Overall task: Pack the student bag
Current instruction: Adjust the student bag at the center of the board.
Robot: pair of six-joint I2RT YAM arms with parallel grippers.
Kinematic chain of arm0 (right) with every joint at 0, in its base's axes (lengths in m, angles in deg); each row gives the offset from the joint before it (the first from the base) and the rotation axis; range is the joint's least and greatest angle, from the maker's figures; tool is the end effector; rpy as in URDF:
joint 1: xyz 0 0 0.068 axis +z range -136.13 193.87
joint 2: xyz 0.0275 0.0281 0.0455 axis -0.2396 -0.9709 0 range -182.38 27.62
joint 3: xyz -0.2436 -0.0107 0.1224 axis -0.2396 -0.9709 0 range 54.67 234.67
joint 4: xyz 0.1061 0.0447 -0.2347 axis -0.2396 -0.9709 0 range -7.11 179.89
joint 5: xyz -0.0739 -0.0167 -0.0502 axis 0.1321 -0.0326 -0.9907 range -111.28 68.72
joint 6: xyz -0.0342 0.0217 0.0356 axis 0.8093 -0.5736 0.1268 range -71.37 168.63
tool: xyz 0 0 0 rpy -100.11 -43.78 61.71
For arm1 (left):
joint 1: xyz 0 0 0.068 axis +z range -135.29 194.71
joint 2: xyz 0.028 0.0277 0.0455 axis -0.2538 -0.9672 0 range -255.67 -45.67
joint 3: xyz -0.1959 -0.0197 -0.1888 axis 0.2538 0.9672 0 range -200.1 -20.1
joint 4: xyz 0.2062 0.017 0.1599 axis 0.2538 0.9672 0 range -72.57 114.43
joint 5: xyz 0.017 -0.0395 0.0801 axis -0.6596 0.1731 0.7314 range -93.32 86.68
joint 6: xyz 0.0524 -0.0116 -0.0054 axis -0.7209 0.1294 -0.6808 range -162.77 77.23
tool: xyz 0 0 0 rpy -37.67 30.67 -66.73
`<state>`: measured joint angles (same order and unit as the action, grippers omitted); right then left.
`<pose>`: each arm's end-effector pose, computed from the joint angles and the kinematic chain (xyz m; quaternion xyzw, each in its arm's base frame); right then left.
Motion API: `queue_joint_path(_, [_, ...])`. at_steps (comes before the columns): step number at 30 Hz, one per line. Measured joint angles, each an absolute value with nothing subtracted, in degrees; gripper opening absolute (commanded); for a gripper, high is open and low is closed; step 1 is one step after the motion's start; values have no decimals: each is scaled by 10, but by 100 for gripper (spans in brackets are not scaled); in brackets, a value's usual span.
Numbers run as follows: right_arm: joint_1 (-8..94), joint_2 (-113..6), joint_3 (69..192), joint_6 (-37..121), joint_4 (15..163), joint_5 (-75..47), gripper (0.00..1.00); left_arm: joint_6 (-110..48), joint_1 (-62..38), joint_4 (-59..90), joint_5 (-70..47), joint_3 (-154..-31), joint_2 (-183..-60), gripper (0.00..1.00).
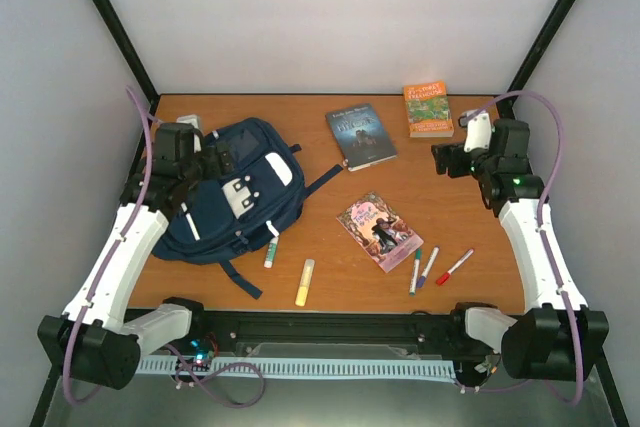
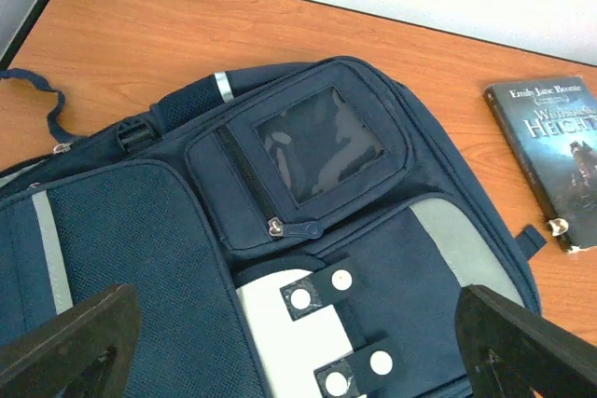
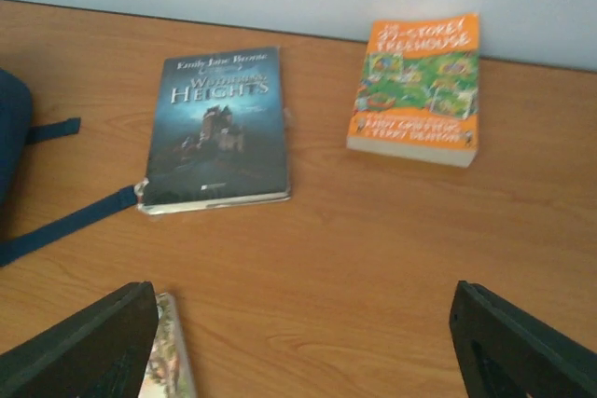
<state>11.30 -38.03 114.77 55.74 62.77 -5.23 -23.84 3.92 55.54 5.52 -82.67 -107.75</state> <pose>0.2520 -0.0015 0.3317 -0.1014 0.8655 0.0820 0.4836 0.2245 -0.0372 0.3422 -0.0975 0.8900 -0.0461 0.4430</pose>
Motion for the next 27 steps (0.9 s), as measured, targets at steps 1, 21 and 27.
queue_joint_path(1, [113, -380, 1139, 559, 629, -45, 93, -231, 42, 555, 47, -826, -1078, 97])
queue_joint_path(21, [114, -380, 1059, 709, 578, 211, 93, -284, -60, 541, -129, -821, -1146, 64])
queue_joint_path(27, [114, -384, 1059, 751, 552, 268, 91, -322, -146, 581, -84, -821, -1177, 74])
